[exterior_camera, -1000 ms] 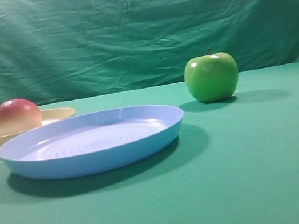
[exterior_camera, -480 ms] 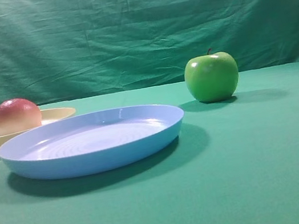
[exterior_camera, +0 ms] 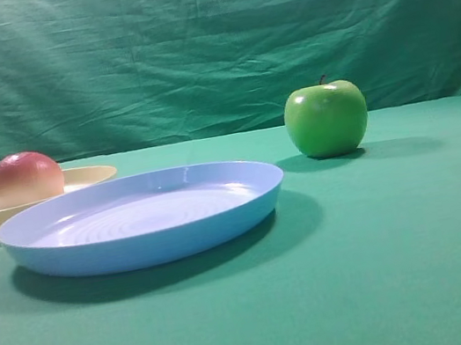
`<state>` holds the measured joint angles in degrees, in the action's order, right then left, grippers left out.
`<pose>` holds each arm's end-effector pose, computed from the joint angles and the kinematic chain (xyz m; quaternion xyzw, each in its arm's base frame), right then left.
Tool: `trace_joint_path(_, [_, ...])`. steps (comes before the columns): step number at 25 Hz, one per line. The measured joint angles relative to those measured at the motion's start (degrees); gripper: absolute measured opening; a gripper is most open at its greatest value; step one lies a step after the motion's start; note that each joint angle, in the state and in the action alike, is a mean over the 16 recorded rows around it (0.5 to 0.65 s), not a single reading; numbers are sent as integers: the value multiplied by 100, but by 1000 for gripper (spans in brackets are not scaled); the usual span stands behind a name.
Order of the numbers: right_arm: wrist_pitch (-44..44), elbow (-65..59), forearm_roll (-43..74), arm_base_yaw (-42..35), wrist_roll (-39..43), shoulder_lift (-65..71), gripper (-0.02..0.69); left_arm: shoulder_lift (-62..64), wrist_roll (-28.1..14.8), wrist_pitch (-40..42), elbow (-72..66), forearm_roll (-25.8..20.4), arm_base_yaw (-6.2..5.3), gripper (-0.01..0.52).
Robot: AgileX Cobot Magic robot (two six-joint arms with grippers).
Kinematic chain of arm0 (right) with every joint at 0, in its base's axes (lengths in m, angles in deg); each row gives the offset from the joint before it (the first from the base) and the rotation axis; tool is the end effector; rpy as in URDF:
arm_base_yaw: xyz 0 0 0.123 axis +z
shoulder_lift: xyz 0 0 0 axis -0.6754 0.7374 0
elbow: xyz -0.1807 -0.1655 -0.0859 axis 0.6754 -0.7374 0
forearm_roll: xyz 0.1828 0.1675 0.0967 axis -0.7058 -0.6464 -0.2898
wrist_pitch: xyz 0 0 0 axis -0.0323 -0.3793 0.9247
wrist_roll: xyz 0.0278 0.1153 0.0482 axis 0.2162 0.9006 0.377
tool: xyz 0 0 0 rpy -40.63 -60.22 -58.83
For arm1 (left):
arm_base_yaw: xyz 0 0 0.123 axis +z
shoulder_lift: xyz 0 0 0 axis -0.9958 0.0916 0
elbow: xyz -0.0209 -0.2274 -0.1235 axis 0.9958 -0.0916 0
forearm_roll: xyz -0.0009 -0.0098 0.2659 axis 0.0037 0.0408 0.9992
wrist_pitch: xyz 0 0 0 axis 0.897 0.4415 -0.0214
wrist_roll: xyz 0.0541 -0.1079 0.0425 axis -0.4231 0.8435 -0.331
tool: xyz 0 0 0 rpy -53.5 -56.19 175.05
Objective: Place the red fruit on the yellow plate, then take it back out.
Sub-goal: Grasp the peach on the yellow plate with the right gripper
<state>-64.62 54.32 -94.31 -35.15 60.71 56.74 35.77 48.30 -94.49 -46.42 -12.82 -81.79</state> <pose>0.1623 0.0437 0.3315 -0.0737 0.7954 0.1310 0.5872 0.1262 0.0218 0.1685 -0.0656 0.7917 0.0561 0.6048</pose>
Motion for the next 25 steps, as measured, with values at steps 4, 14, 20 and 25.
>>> trace_joint_path(4, [-202, 447, -270, 7, -284, 294, 0, 0, 0, 0, 0, 0, 0, 0])
trace_joint_path(14, [-184, 718, -1138, 86, -1191, 759, 0, 0, 0, 0, 0, 0, 0, 0])
trace_joint_path(20, [-311, 1081, -1487, 348, -1854, 1624, 0, 0, 0, 0, 0, 0, 0, 0])
trace_joint_path(25, [-508, 1726, -1539, 770, -2244, 2784, 0, 0, 0, 0, 0, 0, 0, 0])
